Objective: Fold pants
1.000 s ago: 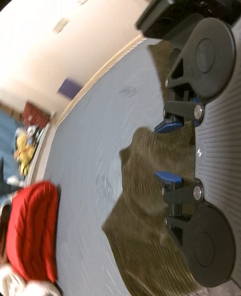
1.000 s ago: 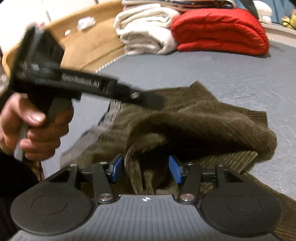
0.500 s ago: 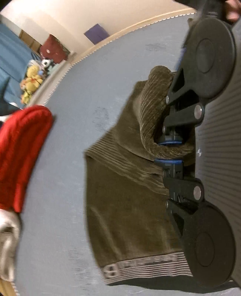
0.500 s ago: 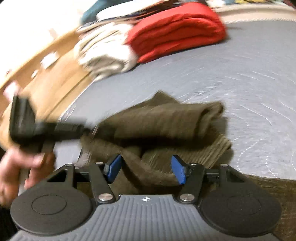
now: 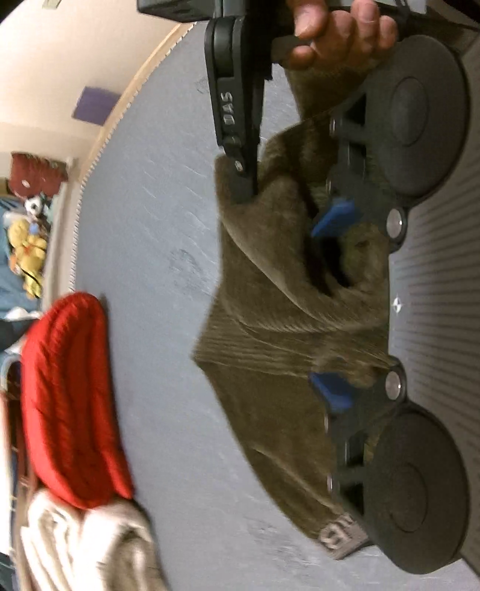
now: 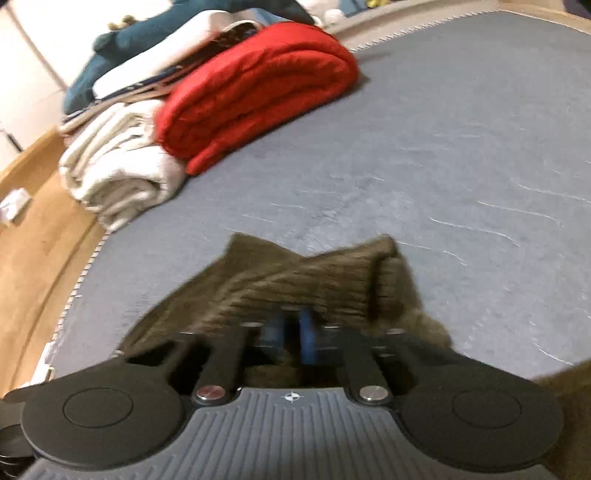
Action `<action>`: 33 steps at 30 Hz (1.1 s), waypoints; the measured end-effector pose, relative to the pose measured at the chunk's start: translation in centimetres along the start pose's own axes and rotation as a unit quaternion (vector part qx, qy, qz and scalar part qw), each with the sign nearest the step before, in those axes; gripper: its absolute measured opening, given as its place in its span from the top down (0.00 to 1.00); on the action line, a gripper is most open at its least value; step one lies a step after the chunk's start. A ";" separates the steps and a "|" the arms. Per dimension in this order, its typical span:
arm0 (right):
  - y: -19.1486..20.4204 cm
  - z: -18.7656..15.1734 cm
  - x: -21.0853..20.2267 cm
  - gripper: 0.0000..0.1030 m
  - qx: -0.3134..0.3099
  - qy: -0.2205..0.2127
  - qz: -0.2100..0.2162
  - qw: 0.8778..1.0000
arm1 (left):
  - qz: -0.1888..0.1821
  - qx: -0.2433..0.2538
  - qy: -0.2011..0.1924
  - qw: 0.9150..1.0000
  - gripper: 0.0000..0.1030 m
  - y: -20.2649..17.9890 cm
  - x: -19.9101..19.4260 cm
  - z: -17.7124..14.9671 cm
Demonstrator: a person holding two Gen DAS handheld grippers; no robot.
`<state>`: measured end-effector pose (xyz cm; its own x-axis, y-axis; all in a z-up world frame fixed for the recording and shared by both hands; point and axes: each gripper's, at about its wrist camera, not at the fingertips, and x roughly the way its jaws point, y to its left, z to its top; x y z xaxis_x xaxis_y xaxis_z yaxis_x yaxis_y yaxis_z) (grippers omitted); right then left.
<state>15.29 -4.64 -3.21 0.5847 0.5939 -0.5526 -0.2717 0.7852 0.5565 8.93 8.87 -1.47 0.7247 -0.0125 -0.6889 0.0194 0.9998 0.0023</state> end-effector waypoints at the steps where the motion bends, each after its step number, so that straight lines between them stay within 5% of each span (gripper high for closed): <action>1: 0.3 0.0 -0.2 0.95 -0.002 -0.002 0.006 1.000 | -0.002 0.012 -0.010 1.000 0.16 -0.5 0.1 0.2; 8: 1.8 0.6 -1.1 0.91 -0.036 -0.028 0.035 0.998 | 0.006 0.057 -0.024 0.998 0.22 -3.4 3.2 1.4; 11: 1.9 0.8 -1.6 0.86 -0.045 -0.036 0.038 0.998 | -0.010 0.054 -0.016 0.998 0.50 -3.2 4.0 1.5; 13: 2.0 1.0 -1.9 0.72 -0.044 -0.047 0.038 0.997 | -0.019 0.048 -0.012 0.999 0.73 -2.8 4.2 1.5; 16: 1.8 1.1 -2.5 0.60 -0.039 -0.065 0.033 0.997 | -0.026 0.021 -0.015 0.999 0.87 -1.7 3.6 1.7; 20: 0.9 1.6 -3.2 0.54 -0.012 -0.092 0.029 0.995 | -0.061 -0.076 -0.047 0.994 0.88 1.4 2.0 2.3; 24: 0.1 1.8 -3.2 0.52 0.020 -0.093 0.043 0.995 | -0.078 -0.176 -0.064 0.979 0.88 4.5 1.7 2.2; 28: -0.3 1.7 -3.1 0.52 0.026 -0.085 0.050 0.995 | -0.083 -0.264 -0.042 0.960 0.88 7.5 2.1 1.6; 33: -0.9 1.3 -1.8 0.49 0.041 -0.051 0.064 0.996 | -0.081 -0.296 -0.014 0.952 0.88 9.6 2.7 0.7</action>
<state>15.47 -6.65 -1.95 0.6253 0.6642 -0.4097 -0.2884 0.6845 0.6695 11.57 18.38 -2.77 0.7630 -0.1596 -0.6264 -0.2531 0.8179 -0.5168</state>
